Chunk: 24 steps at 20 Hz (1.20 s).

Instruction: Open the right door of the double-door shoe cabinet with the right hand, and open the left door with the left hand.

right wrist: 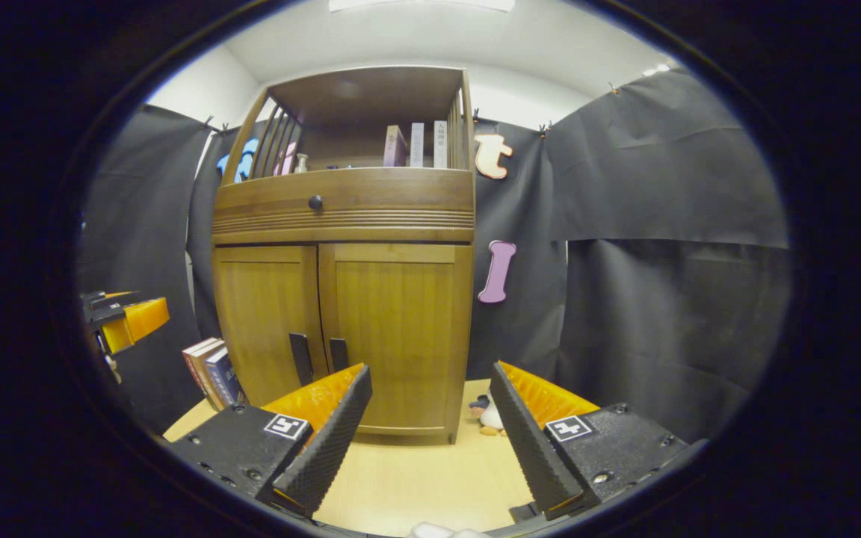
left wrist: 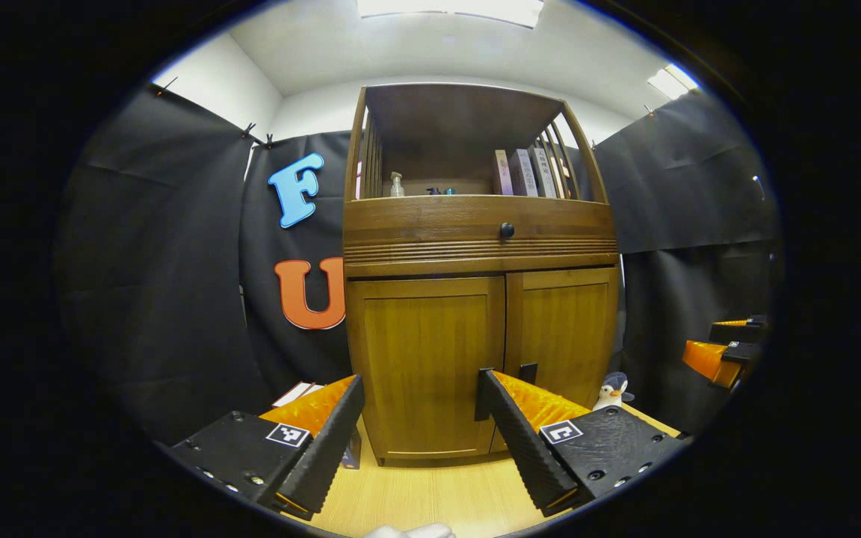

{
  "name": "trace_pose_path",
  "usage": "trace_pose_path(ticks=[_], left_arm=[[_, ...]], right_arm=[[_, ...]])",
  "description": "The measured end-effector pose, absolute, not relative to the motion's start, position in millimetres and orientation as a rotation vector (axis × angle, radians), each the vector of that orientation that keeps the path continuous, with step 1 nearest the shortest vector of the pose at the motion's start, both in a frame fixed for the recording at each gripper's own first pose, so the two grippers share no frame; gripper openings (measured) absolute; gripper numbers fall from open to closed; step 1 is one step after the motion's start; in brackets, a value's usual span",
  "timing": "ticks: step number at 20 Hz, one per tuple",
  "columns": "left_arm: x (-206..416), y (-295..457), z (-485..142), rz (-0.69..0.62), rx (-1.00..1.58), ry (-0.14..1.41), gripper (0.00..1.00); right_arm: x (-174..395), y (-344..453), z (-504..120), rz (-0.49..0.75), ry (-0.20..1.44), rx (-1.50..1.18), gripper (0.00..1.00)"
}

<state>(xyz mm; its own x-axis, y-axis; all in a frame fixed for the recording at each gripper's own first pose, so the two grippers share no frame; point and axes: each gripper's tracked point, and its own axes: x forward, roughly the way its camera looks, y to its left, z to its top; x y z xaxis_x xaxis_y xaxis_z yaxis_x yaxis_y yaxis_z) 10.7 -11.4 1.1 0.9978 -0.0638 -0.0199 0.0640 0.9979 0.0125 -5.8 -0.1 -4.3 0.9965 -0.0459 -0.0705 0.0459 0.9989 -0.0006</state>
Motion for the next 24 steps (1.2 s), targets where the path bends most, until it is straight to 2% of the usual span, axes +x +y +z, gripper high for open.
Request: trace_pose_path(ticks=[6,10,19,24], left_arm=[[0,-8,-2,-0.056,0.03,0.022,0.96],[-13,2,-3,-0.02,0.022,0.024,0.96],[-47,39,6,0.116,0.038,0.026,0.96],[-63,48,0,0.183,0.046,0.044,0.96]], right_arm=[[-5,3,-4,-0.035,0.069,0.014,1.0],[3,14,-12,0.026,0.085,0.003,1.0],[120,101,-50,0.185,0.147,-0.037,1.0],[178,134,-80,0.231,0.204,-0.051,1.0]])
